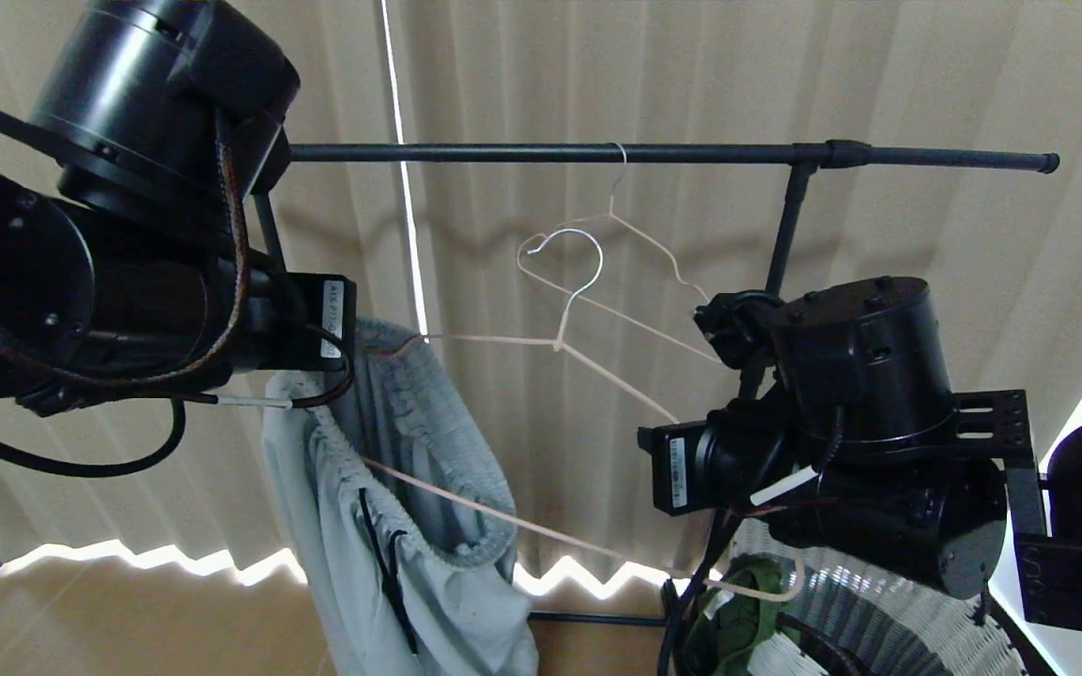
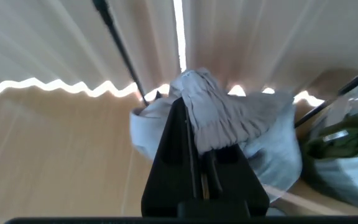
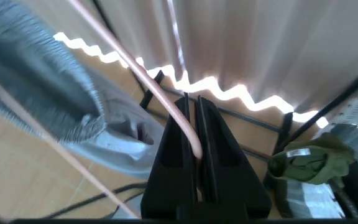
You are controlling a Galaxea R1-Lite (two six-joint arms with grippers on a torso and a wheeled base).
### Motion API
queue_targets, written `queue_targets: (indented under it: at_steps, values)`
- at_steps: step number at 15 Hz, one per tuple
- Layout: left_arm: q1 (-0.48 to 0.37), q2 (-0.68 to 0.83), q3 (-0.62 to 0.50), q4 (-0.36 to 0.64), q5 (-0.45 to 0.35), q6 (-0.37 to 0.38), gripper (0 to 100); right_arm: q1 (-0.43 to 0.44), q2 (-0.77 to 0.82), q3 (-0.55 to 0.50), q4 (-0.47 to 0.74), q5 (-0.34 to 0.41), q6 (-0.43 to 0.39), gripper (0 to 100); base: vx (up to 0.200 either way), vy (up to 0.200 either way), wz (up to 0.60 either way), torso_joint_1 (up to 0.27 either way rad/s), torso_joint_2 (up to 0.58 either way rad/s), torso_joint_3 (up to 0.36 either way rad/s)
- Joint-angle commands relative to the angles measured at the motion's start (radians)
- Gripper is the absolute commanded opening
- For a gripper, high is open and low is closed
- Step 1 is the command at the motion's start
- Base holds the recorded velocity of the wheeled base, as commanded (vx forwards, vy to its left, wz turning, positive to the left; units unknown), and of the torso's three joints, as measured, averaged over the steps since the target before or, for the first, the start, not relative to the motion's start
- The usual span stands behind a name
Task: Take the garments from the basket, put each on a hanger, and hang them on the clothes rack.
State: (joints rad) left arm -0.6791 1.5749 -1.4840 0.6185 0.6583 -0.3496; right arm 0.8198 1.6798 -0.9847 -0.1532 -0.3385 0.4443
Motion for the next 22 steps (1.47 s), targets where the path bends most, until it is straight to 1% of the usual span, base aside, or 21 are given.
queue_targets:
  at_steps: [1,3,4,5,6,10,12,14,17,19,22]
  values:
    - [-0.013,-0.007,0.001,0.032,0.001,0.000,0,-0.041,0.000,-0.012,-0.006,-0.011,0.002,0,0.000,0.000,0.00,0.000,0.00,0.000]
    - [-0.051,-0.006,-0.001,0.044,0.001,-0.002,0,-0.047,-0.002,-0.023,-0.008,-0.019,0.002,0,0.000,0.000,0.00,0.000,0.00,0.000]
    - [-0.083,0.002,-0.009,0.038,0.001,-0.006,0,-0.047,-0.003,-0.023,-0.011,-0.019,0.002,0,0.000,0.000,0.00,0.000,0.00,0.000]
    - [-0.094,0.007,-0.016,0.036,0.001,-0.009,0,-0.047,-0.003,-0.023,-0.011,-0.019,0.004,0,0.000,0.000,0.00,0.000,0.00,0.000]
    - [-0.123,0.047,-0.058,0.027,0.001,-0.037,0,-0.045,-0.003,-0.025,-0.012,-0.019,0.005,0,0.000,0.000,0.00,0.000,0.00,0.000]
    - [-0.177,0.154,-0.190,0.027,0.001,-0.126,0,-0.010,0.001,-0.042,-0.014,-0.019,0.005,0,0.000,0.000,0.00,0.000,0.00,0.000]
    - [-0.177,0.197,-0.239,0.026,0.004,-0.138,0,0.016,0.011,-0.045,-0.014,-0.024,0.007,0,0.000,0.000,0.00,0.000,0.00,0.000]
    - [-0.180,0.208,-0.266,0.026,0.003,-0.138,0,0.041,0.017,-0.042,-0.035,-0.027,0.005,0,0.000,0.000,0.00,0.000,0.00,0.000]
    - [-0.198,0.192,-0.257,0.029,0.000,-0.129,0,0.045,0.034,-0.040,-0.072,-0.027,-0.004,0,0.000,0.000,0.00,0.000,0.00,0.000]
    - [-0.218,0.165,-0.226,0.027,0.000,-0.100,0,0.045,0.037,-0.038,-0.075,-0.027,-0.006,0,0.000,0.000,0.00,0.000,0.00,0.000]
    - [-0.243,0.137,-0.173,-0.016,-0.003,-0.046,0,0.045,0.037,-0.035,-0.075,-0.027,-0.006,0,0.000,0.000,0.00,0.000,0.00,0.000]
